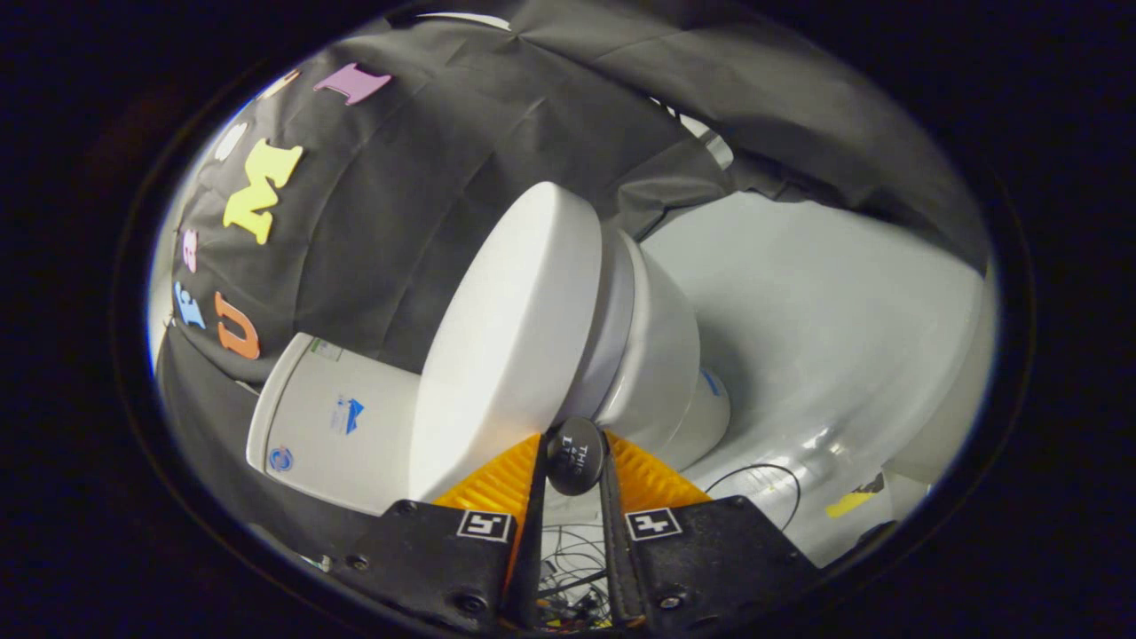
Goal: Open the toilet lid.
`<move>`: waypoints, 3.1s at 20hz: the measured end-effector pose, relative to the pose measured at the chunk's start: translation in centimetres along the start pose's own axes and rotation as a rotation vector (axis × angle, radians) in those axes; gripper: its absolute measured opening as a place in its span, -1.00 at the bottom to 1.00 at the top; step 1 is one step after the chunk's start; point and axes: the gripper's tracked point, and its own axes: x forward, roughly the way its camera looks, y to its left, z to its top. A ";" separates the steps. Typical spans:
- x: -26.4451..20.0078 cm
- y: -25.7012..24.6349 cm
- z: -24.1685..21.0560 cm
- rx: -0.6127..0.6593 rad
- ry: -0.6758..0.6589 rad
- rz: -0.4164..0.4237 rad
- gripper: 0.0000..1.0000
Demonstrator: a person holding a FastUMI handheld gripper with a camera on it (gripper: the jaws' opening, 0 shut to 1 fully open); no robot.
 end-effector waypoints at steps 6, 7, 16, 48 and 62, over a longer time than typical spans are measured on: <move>-0.4 0.2 0.4 0.137 0.008 0.042 -0.88; -0.4 0.3 0.3 0.163 0.017 0.042 -0.88; -0.9 0.7 0.2 0.323 0.062 -0.006 -0.90; -6.3 16.6 0.7 -0.156 -0.090 -0.022 -0.92; -6.8 20.0 0.0 -0.257 -0.121 -0.049 -0.92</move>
